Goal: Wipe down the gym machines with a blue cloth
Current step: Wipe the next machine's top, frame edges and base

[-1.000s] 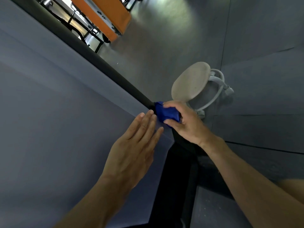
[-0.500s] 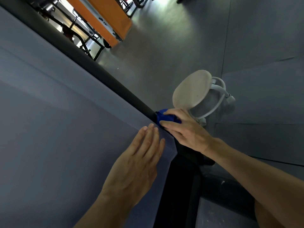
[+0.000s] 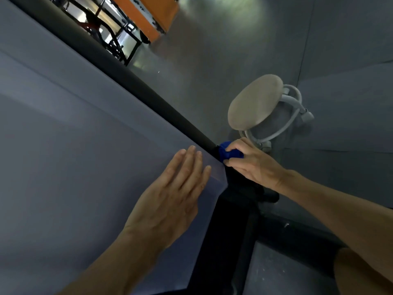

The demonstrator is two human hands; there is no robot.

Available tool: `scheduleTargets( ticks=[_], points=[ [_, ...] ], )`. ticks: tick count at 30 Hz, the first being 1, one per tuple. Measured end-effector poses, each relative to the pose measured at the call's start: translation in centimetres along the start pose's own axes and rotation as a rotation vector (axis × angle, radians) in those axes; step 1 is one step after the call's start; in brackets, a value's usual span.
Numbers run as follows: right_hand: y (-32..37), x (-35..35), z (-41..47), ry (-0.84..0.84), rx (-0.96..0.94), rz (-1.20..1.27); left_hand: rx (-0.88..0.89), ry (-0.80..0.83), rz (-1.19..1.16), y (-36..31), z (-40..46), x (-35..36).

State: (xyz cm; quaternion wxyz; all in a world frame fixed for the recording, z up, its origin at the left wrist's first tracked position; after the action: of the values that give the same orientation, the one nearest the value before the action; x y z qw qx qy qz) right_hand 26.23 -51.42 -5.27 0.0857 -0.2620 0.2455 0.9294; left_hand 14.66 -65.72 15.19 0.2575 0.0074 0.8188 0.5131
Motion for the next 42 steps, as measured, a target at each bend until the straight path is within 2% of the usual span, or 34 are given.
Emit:
scheduleTargets(
  ticks=[7, 18, 22, 29, 36, 42],
  points=[
    [-2.3, 2.2, -4.3, 0.161, 0.023, 0.003, -0.006, -0.034, 0.048, -0.1, 0.2, -0.1],
    [-2.4, 2.3, -3.9, 0.228, 0.102, 0.046, -0.003, 0.020, 0.041, -0.6, 0.6, 0.4],
    [-1.1, 0.9, -2.3, 0.133, 0.100, 0.089, -0.010, -0.006, 0.039, -0.8, 0.6, 0.5],
    [3.4, -4.0, 5.6, -0.156, -0.001, 0.158, 0.026, 0.021, -0.016, -0.5, 0.0, 0.0],
    [3.1, -3.3, 4.0, -0.134, 0.106, 0.208, -0.215, -0.158, -0.136, 2.3, -2.0, -0.8],
    [7.3, -8.3, 13.7, -0.347, -0.003, 0.281, -0.180, -0.105, -0.079, 2.9, -2.5, -1.5]
  ],
)
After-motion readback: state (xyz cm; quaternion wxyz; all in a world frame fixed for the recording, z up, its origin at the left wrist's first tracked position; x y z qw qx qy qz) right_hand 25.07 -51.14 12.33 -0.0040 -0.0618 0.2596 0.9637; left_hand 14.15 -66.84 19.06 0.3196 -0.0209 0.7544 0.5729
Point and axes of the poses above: each hand's wrist, its own z-axis towards the middle knuckle, its own x-axis out of the palm, y = z × x, the point moved 3 cm from there along z, towards the middle knuckle, and after that the axes turned 1 degree about y, right-handed, at the moved point
